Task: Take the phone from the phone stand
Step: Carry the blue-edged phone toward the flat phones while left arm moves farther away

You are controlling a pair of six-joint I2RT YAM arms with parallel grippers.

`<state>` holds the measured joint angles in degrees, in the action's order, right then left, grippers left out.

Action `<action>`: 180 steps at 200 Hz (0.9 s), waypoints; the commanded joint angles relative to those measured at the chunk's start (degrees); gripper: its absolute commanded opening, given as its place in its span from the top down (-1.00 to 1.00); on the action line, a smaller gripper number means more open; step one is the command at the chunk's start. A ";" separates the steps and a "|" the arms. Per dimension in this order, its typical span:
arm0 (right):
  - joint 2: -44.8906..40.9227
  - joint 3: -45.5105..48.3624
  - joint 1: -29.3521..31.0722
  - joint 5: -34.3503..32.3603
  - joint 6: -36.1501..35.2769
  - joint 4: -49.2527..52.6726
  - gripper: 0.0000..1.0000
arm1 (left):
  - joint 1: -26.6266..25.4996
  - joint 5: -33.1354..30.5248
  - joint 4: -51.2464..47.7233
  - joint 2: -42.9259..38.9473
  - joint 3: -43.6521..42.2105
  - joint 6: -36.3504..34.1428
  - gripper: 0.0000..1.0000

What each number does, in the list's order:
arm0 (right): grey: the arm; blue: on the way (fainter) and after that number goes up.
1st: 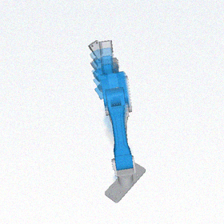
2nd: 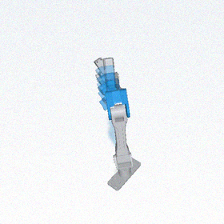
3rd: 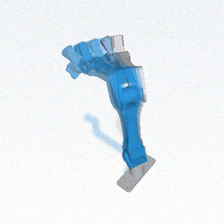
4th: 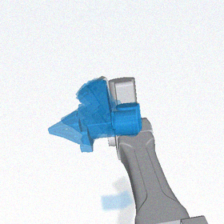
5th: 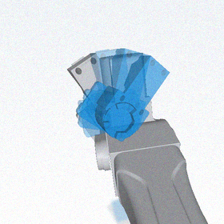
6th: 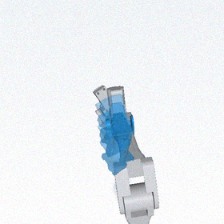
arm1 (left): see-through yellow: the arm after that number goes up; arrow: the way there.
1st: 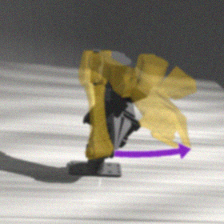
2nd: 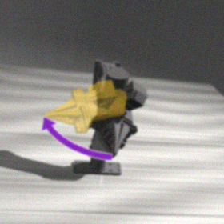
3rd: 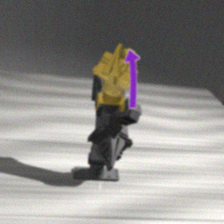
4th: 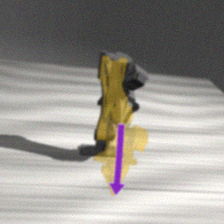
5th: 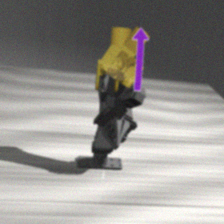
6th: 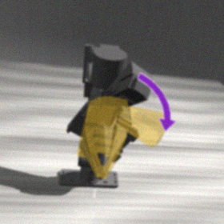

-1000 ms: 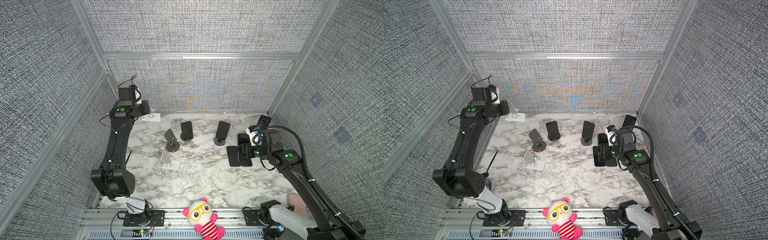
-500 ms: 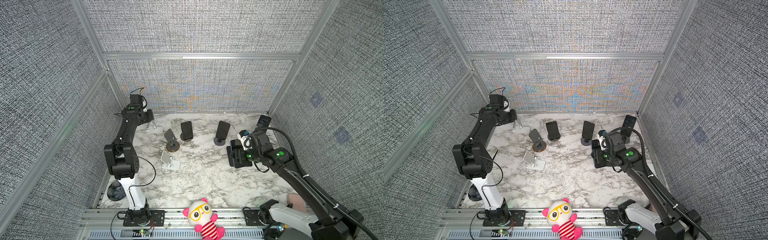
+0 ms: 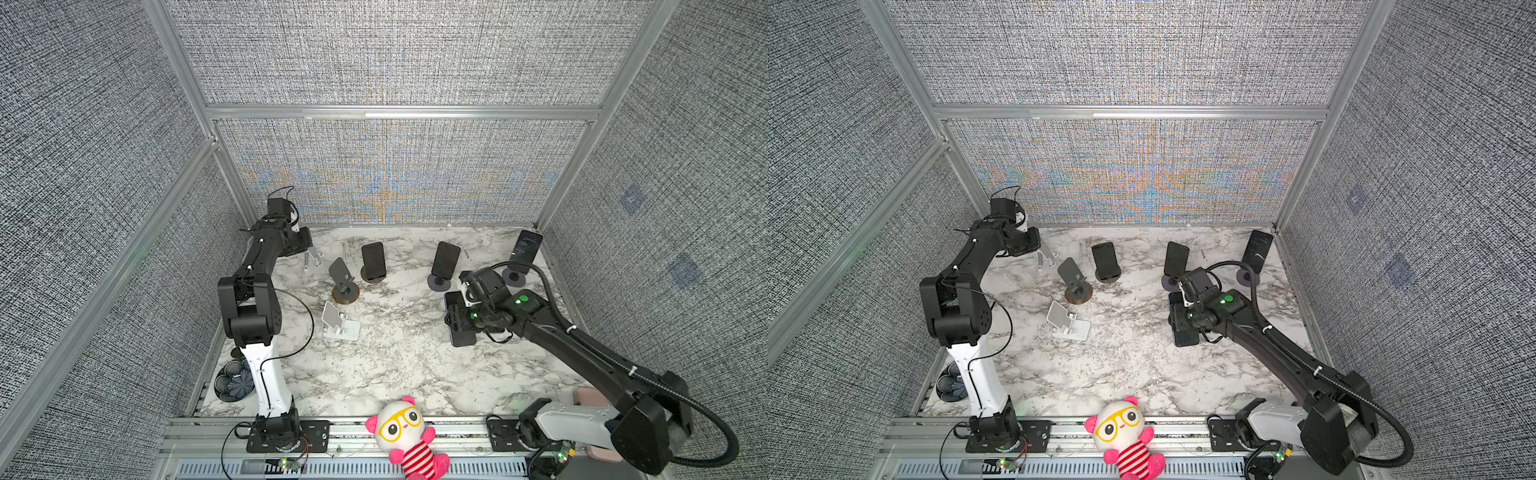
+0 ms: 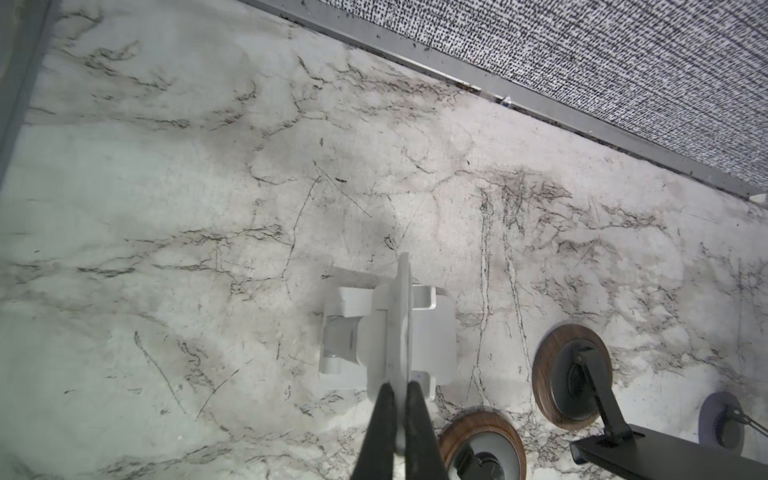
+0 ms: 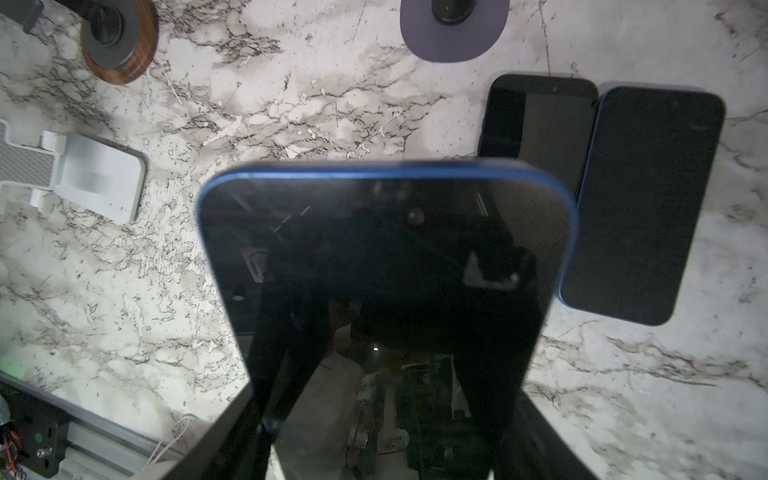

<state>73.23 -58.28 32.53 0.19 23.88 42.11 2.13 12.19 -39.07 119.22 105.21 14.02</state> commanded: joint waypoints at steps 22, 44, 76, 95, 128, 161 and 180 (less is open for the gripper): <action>5.72 0.89 0.25 -1.92 3.75 -7.68 0.27 | 0.01 0.71 -0.60 -0.45 -0.97 -0.49 0.77; 8.89 0.84 0.25 -3.09 4.38 -10.42 0.27 | 0.04 0.74 -1.48 -1.70 -1.06 -1.36 0.31; 13.28 0.89 0.30 -6.15 3.90 -13.05 0.28 | -0.01 2.32 -2.66 -3.75 -0.69 -2.34 -0.10; 15.54 0.82 0.28 -7.10 3.97 -15.70 0.27 | 0.06 2.62 -2.94 -5.12 -0.73 -2.60 -0.22; 18.52 2.66 0.32 -8.71 4.62 -20.25 0.27 | 0.05 5.55 -3.38 -8.82 -1.23 -3.40 -0.26; 22.38 1.99 0.29 -10.09 4.42 -22.71 0.24 | 0.03 5.55 -2.89 -15.35 -4.42 -3.57 -0.27; 23.68 1.75 0.34 -10.71 4.48 -24.07 0.20 | 0.02 6.17 -1.34 -20.98 -7.99 -4.31 -0.28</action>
<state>95.79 -55.94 32.91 -8.43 28.10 21.78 2.11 16.91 -41.87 103.37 100.12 10.96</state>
